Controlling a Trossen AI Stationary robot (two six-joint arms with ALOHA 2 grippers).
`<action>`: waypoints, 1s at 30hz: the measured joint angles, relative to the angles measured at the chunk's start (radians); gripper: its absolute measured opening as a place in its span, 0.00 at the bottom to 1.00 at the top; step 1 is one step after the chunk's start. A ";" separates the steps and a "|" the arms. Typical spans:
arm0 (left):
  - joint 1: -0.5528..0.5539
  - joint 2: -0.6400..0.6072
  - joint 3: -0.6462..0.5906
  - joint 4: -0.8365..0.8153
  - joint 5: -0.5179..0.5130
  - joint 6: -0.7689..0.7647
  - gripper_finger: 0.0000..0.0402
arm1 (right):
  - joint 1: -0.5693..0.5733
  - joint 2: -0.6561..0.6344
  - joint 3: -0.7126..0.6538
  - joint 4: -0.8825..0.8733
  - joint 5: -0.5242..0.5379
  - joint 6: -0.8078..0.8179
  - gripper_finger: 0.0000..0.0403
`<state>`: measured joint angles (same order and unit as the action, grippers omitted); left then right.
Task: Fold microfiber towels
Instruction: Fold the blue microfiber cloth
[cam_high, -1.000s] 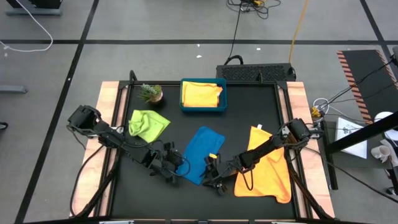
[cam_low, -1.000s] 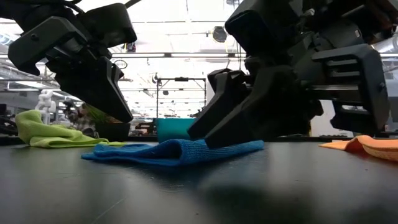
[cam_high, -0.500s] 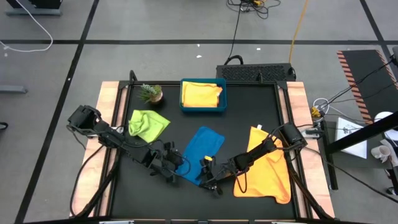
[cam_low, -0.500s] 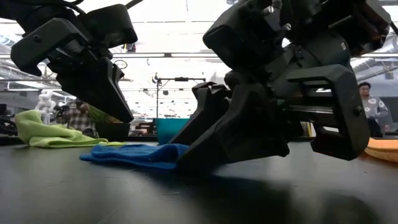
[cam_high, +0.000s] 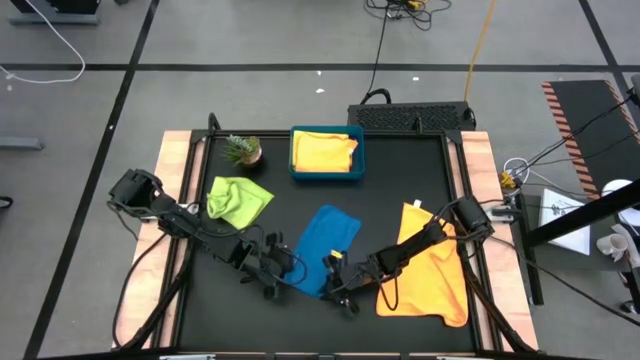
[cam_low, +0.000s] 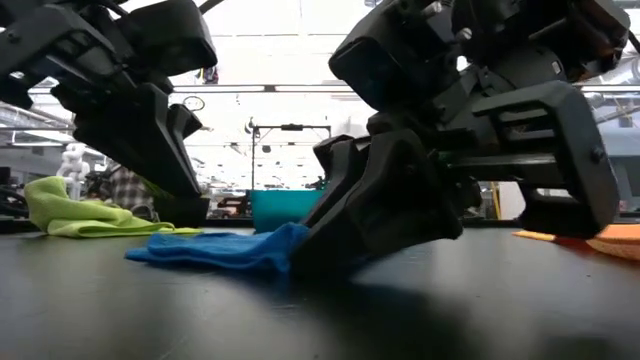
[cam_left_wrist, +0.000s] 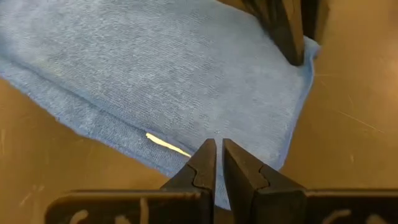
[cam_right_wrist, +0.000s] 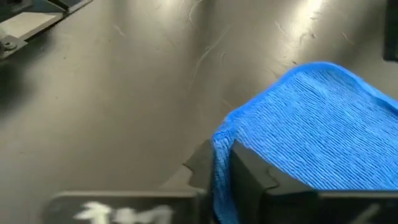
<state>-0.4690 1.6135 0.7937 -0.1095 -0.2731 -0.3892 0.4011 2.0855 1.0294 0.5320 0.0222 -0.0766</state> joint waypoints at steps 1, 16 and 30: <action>0.000 0.000 0.000 0.003 0.007 0.001 0.08 | -0.001 -0.004 0.000 -0.006 -0.006 0.011 0.06; -0.037 0.012 0.000 0.209 0.050 0.147 0.37 | -0.009 -0.226 -0.143 -0.012 -0.021 0.145 0.01; -0.030 0.184 0.000 0.440 -0.005 0.197 0.70 | -0.074 -0.374 -0.357 0.202 -0.020 0.251 0.00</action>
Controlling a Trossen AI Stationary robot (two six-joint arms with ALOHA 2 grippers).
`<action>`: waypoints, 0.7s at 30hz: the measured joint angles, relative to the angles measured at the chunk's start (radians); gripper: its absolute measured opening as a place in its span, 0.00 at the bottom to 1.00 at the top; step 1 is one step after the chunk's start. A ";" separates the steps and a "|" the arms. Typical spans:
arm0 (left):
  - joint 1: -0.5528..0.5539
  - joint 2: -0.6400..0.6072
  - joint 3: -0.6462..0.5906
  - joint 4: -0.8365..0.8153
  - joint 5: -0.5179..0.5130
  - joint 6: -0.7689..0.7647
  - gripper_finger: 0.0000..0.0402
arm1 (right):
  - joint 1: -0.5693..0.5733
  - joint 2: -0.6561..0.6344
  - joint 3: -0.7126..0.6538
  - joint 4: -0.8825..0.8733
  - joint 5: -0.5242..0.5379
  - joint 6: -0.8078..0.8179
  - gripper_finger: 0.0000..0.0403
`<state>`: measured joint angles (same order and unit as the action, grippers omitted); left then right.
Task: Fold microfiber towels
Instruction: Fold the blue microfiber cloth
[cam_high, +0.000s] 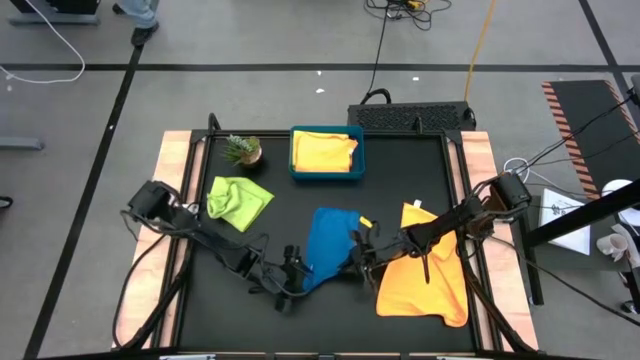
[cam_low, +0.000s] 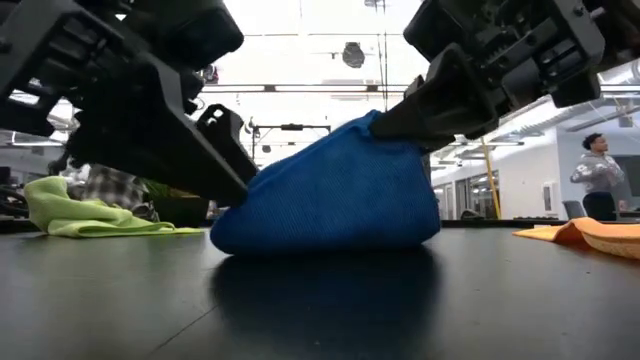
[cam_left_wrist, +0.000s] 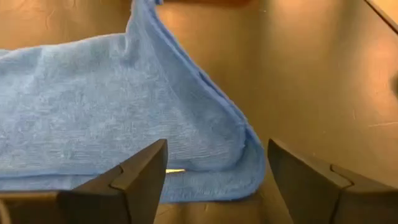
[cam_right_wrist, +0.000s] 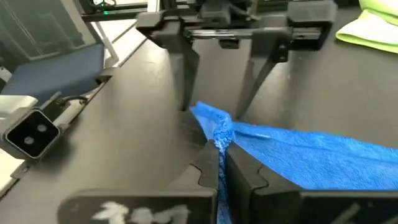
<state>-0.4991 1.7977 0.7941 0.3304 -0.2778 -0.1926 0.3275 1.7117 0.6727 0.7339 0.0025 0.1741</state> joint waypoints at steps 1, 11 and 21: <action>0.000 0.012 0.000 0.025 0.004 0.000 0.71 | -0.001 0.000 -0.004 0.002 0.000 0.001 0.00; 0.000 0.018 0.000 0.015 0.038 -0.036 0.71 | -0.008 0.001 -0.005 -0.008 -0.003 0.000 0.00; 0.000 0.030 0.000 0.019 0.019 -0.079 0.68 | -0.008 0.001 -0.005 -0.012 -0.003 0.009 0.00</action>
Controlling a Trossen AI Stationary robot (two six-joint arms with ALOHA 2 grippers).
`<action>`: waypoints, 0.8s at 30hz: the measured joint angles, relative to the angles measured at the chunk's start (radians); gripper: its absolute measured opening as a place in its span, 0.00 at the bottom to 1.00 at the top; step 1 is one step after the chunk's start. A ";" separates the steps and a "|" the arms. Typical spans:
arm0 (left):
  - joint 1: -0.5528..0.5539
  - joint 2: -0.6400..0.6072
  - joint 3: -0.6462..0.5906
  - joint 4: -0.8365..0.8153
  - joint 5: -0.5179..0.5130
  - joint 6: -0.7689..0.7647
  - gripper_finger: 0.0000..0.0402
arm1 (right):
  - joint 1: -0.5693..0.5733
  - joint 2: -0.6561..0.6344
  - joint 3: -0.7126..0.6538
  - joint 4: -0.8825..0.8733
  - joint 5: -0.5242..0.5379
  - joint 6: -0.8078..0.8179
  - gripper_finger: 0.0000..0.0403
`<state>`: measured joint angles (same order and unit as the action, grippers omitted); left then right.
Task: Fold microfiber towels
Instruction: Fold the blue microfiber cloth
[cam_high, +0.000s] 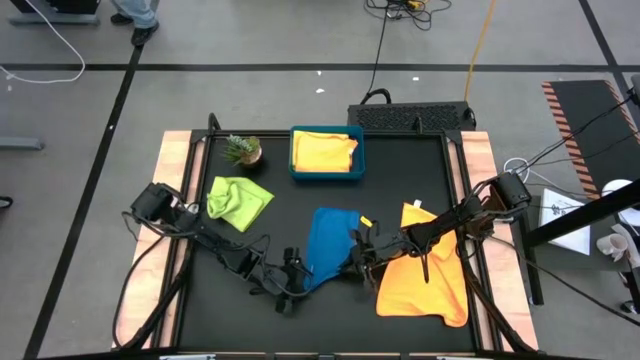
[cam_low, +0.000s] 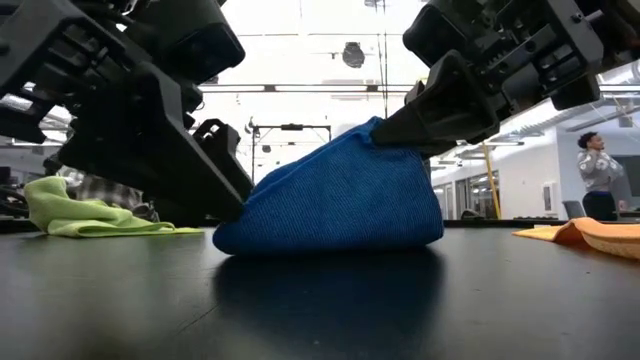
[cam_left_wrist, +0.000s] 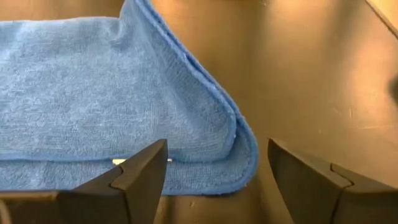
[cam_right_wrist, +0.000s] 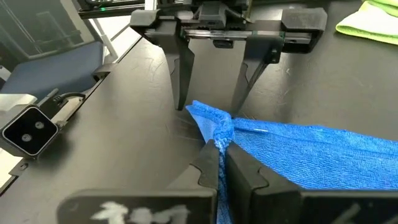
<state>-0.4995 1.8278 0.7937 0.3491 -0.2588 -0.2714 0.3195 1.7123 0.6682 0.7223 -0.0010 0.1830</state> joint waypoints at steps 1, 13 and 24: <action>0.000 0.000 0.000 0.005 0.003 0.001 0.66 | 0.000 0.000 0.000 0.000 0.000 0.005 0.00; 0.007 0.011 0.000 0.019 0.023 -0.001 0.44 | 0.002 0.000 0.000 0.000 -0.002 0.032 0.01; 0.011 0.019 0.001 0.051 0.002 0.004 0.07 | 0.046 0.001 0.001 -0.031 -0.008 0.039 0.01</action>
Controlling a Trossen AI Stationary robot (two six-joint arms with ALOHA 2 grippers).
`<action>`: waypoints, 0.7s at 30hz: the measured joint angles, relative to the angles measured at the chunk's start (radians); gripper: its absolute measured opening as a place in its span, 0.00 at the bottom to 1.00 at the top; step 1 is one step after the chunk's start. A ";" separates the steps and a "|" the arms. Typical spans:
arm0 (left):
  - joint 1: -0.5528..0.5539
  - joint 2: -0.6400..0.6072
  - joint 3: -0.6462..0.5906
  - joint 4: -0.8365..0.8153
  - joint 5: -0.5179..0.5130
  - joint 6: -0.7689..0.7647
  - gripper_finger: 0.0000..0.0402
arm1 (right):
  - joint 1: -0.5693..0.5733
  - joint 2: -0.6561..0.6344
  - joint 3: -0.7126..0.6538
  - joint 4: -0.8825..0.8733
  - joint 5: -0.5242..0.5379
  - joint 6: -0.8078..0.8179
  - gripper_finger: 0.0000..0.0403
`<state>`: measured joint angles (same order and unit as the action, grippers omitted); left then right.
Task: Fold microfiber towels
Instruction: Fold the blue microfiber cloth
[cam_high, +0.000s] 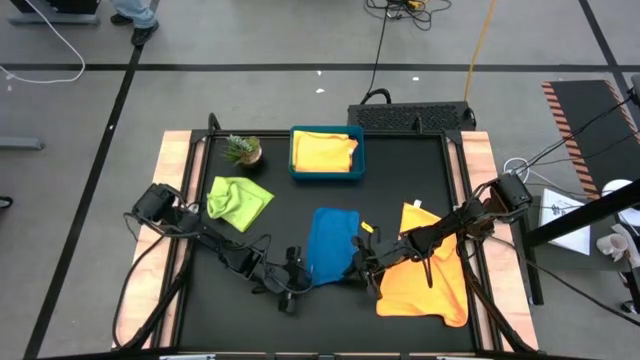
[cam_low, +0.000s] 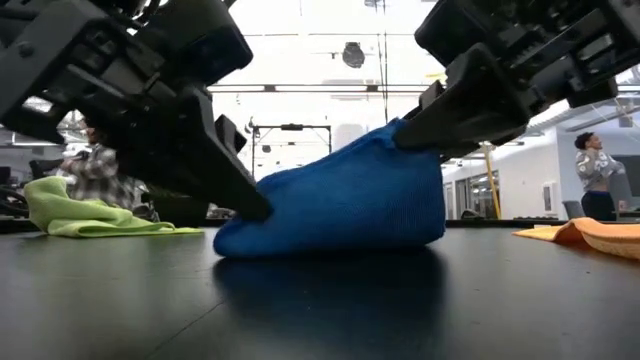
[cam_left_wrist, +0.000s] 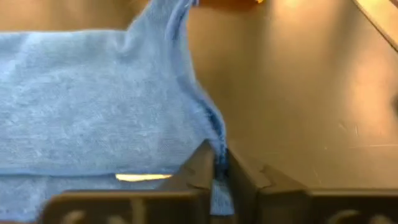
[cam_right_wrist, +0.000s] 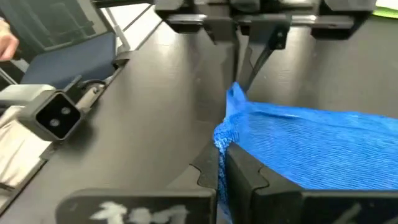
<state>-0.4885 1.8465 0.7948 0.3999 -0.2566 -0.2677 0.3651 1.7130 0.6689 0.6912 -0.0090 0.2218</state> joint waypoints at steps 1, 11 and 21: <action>0.000 0.000 0.000 -0.004 0.006 -0.002 0.04 | 0.006 0.000 0.000 0.000 0.000 0.001 0.01; -0.027 0.000 0.054 0.021 0.120 -0.070 0.02 | 0.105 0.000 0.000 -0.004 -0.008 0.071 0.01; -0.057 0.000 0.342 -0.475 0.080 0.038 0.02 | 0.199 -0.001 0.003 0.009 0.034 0.128 0.01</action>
<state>-0.5454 1.8462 1.1371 -0.0752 -0.1764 -0.2295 0.5640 1.7122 0.6716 0.7006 0.0251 0.3495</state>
